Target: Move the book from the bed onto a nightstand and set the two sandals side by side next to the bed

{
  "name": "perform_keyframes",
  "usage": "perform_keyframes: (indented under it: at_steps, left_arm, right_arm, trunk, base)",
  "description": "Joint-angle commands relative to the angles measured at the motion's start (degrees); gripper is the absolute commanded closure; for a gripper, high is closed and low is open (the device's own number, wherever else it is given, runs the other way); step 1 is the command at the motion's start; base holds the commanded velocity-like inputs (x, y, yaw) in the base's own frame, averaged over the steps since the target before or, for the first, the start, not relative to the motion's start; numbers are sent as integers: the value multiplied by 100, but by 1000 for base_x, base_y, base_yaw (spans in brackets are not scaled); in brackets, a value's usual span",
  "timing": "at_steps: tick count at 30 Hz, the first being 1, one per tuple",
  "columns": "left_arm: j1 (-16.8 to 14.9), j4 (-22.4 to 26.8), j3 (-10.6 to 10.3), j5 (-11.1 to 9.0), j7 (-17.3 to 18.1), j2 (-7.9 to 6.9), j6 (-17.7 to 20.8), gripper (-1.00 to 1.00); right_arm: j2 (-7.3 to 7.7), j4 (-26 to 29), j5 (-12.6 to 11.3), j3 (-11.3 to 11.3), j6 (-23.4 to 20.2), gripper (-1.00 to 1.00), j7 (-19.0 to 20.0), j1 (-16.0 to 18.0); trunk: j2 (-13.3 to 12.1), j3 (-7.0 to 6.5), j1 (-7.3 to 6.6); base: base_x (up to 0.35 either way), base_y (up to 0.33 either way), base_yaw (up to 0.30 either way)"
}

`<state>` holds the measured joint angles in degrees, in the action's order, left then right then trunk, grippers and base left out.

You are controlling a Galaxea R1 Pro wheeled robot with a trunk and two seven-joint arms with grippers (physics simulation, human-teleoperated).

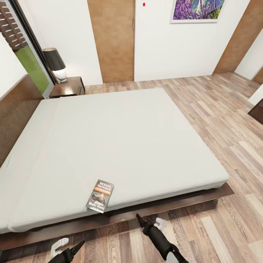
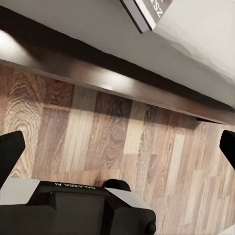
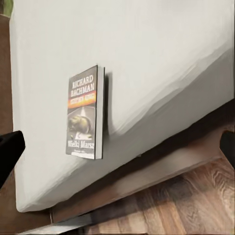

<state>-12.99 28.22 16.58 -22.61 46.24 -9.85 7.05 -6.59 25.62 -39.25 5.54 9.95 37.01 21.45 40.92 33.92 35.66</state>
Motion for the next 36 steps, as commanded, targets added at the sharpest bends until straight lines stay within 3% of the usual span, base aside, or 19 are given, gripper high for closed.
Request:
perform_keyframes:
  at_steps: [1,7,10,18,36]
  left_arm:
    - [-2,-1,12,-41,26,1,60,-100]
    - [-2,-1,5,-36,26,7,60,-100]
    - [-2,-1,-3,-33,26,9,60,-100]
    - [-2,-1,-14,-33,26,18,60,-100]
    - [-2,-1,-15,-33,26,19,60,-100]
  right_arm:
    - [3,-8,-117,40,7,-100,-22,43]
    - [-61,46,-556,58,-1015,-100,-105,174]
    - [-82,150,-770,62,-1315,-100,-109,188]
    - [-88,338,-910,84,-2027,-100,4,189]
    - [-78,497,-909,95,-2129,-100,166,184]
  trunk:
    - [4,5,1]
    - [4,5,1]
    - [4,5,1]
    - [4,5,1]
    - [4,5,1]
  base:
    - [0,0,0]
    - [0,0,0]
    - [0,0,0]
    - [0,0,0]
    - [0,0,28]
